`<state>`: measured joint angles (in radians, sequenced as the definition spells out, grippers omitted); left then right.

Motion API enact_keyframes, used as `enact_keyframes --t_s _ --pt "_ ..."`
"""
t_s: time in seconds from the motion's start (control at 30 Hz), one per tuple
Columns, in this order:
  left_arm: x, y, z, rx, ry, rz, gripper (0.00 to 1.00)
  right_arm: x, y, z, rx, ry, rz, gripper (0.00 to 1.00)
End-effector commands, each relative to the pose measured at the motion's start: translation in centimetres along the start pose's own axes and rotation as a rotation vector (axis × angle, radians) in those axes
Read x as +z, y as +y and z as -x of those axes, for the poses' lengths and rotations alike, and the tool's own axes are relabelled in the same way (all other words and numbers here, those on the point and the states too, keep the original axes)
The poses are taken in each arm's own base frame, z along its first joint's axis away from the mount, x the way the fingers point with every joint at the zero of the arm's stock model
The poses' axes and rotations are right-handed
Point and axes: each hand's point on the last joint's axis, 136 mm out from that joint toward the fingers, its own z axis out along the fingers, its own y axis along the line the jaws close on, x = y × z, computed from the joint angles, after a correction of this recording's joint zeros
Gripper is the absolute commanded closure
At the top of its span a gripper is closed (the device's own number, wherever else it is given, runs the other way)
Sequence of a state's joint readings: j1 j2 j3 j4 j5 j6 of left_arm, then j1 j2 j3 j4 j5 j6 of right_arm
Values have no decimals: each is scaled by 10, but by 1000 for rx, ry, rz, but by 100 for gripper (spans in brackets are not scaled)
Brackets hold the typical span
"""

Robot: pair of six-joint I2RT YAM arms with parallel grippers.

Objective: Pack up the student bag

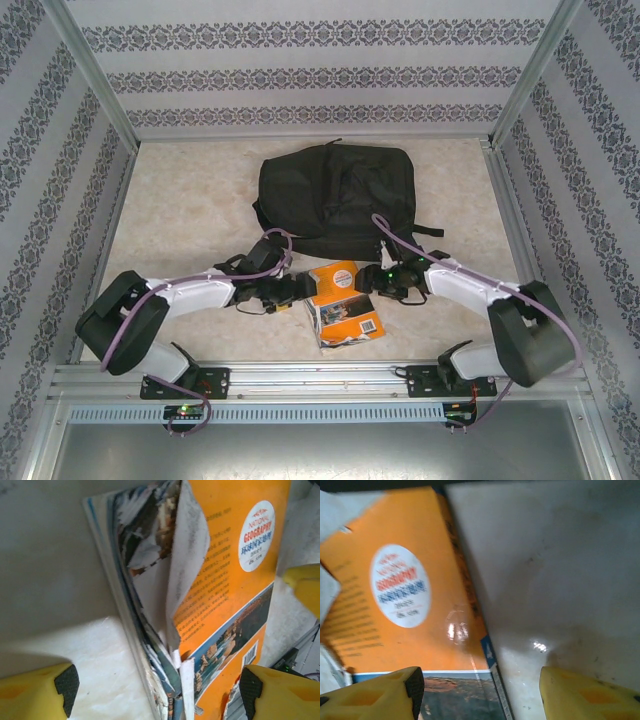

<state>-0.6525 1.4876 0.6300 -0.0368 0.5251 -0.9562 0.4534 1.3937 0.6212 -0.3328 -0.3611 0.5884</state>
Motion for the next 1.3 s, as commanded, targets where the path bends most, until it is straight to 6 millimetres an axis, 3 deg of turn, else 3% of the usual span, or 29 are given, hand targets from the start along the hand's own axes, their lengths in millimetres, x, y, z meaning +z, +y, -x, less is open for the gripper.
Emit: enact_keyframes --t_s 0.0,0.3,0.73,1.1,1.27 --pt "10 -26 7 30 22 -95 15 6 7 -6 -30 52 55 36" --pt "34 -40 14 5 65 -193 17 17 35 -19 -39 133 198 40" --pt "37 -48 18 5 67 -221 19 18 67 -30 -81 184 303 41" --pt "37 -43 16 -10 68 -236 20 8 82 -32 -47 184 412 41" --pt "31 -48 18 -15 58 -282 23 6 71 -26 -1 156 404 42"
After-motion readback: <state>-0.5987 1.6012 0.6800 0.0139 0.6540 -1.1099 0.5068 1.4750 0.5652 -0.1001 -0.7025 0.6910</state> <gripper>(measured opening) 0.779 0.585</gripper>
